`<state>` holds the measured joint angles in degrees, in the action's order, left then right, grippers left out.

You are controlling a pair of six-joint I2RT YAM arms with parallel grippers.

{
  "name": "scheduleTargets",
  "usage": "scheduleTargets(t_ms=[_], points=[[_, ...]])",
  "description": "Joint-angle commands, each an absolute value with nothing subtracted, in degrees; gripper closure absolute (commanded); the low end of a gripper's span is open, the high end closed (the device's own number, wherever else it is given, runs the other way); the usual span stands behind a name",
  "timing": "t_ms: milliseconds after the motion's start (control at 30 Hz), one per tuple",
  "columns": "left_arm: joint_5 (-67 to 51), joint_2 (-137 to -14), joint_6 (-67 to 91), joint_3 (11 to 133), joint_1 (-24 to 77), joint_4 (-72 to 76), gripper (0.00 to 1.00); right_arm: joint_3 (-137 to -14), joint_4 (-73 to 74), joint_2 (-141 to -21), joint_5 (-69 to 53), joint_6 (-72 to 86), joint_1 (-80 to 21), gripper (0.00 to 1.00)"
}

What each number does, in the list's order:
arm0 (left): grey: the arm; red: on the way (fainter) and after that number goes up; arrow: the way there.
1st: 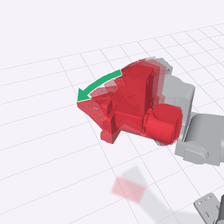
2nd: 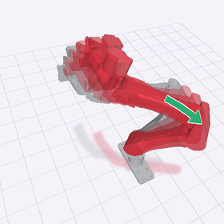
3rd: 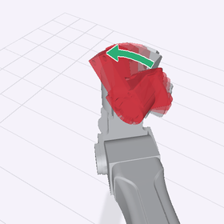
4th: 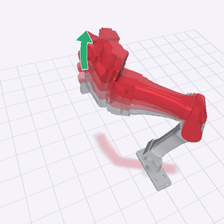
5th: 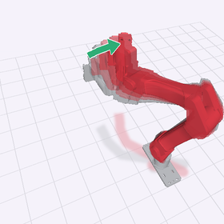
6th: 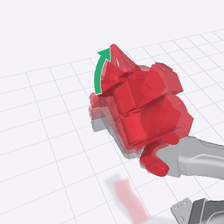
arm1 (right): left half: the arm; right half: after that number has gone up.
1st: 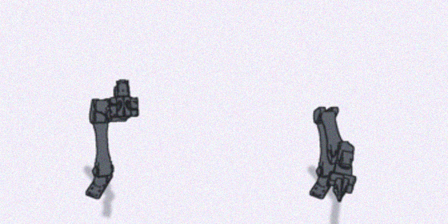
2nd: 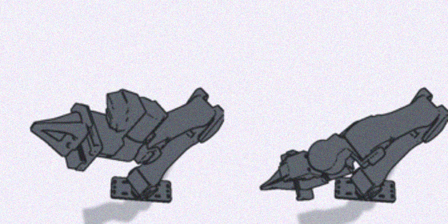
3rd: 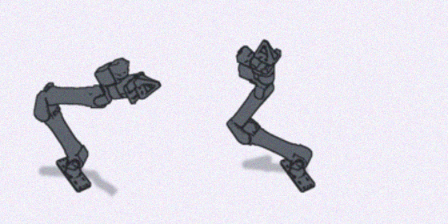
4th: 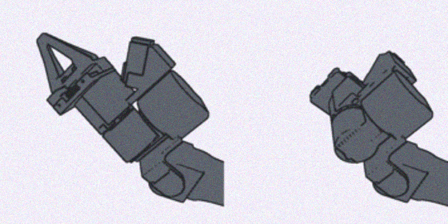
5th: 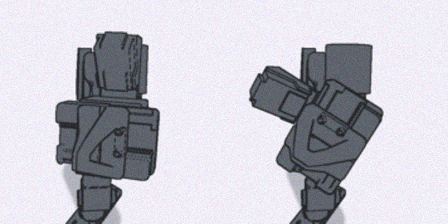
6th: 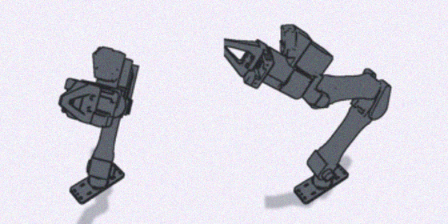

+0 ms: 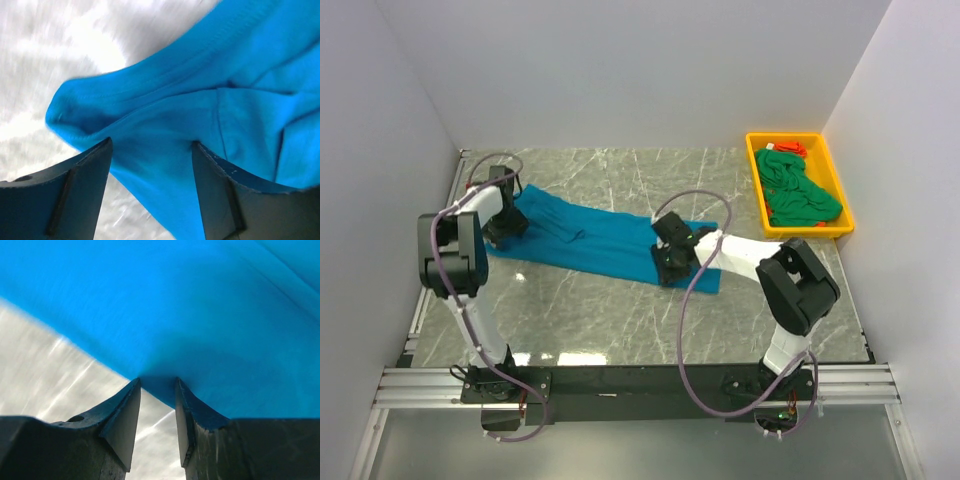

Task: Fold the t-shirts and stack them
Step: Fold the tshirt

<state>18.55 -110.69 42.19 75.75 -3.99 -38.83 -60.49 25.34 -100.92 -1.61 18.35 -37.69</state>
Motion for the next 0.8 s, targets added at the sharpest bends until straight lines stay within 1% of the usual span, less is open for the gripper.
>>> scheduleTargets(t_ms=[0, 33, 100, 133, 300, 367, 433, 567, 700, 767], points=[[24.3, -118.0, 38.5, 83.7, -4.5, -40.3, 0.28, -55.1, 36.2, -101.6, -13.0, 18.8, -43.8, 0.59], [24.3, -119.3, 38.1, 87.6, -4.6, -40.6, 0.26, -55.4, 36.8, -101.2, -13.9, 18.9, -47.0, 0.59], [23.2, -122.3, 36.4, 90.8, -4.5, -39.6, 0.23, -56.7, 38.8, -101.2, -16.0, 18.9, -50.3, 0.59], [21.8, -123.5, 35.8, 93.9, -4.2, -39.3, 0.22, -57.7, 39.5, -101.9, -17.5, 18.8, -54.3, 0.59], [20.2, -130.9, 33.9, 102.4, -1.9, -37.9, 0.19, -68.8, 40.9, -107.0, -22.8, 18.4, -63.8, 0.59], [18.6, -132.0, 33.8, 105.4, -1.5, -37.9, 0.15, -73.5, 42.7, -109.1, -20.7, 18.0, -65.8, 0.59], [18.1, -131.1, 33.1, 106.1, -1.3, -37.0, 0.12, -75.7, 43.9, -109.0, -18.7, 17.4, -65.9, 0.59], [19.8, -124.3, 33.3, 105.0, -1.3, -35.9, 0.07, -75.0, 44.8, -104.2, -11.7, 16.2, -65.2, 0.58], [20.9, -117.4, 35.1, 102.9, -0.7, -35.8, 0.04, -72.7, 45.2, -99.3, -4.6, 15.2, -62.1, 0.53], [21.6, -114.4, 35.8, 101.8, -0.4, -36.6, 0.04, -70.7, 44.1, -97.3, -3.6, 14.2, -58.7, 0.51]])
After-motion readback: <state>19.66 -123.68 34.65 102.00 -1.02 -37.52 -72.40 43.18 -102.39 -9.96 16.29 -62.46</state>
